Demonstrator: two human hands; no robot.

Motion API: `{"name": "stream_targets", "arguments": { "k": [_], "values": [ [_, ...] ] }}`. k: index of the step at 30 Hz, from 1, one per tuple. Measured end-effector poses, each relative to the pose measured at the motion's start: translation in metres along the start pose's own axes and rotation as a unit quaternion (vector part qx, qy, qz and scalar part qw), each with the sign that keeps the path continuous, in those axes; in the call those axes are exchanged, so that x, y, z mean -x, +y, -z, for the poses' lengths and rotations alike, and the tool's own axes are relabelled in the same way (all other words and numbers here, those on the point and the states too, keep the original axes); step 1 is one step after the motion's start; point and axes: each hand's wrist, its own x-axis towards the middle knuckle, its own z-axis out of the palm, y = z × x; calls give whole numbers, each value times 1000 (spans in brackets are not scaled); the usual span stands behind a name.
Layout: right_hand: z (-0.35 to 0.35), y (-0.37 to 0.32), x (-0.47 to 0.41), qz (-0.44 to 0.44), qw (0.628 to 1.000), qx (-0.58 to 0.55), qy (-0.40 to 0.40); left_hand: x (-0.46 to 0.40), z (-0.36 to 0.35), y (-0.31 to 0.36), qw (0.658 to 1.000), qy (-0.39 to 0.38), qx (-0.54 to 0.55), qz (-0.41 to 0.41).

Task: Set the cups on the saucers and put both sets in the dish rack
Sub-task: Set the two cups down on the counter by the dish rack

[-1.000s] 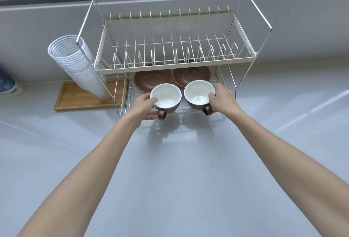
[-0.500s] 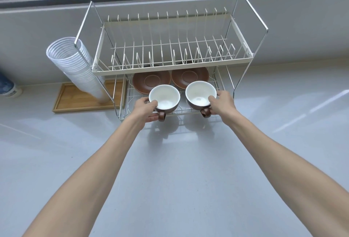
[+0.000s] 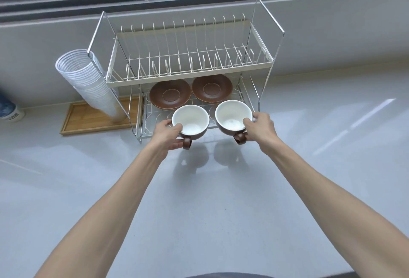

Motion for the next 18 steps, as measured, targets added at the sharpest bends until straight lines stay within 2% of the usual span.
{"name": "stream_targets", "arguments": {
  "k": [9,18],
  "values": [
    [45,56,44,-28,999,-33,32,40,-33,-27,999,-39,-17,1],
    [99,124,62,-80,994,-47,59,55,-109,-47,995,-91,-43,24]
  ]
}}
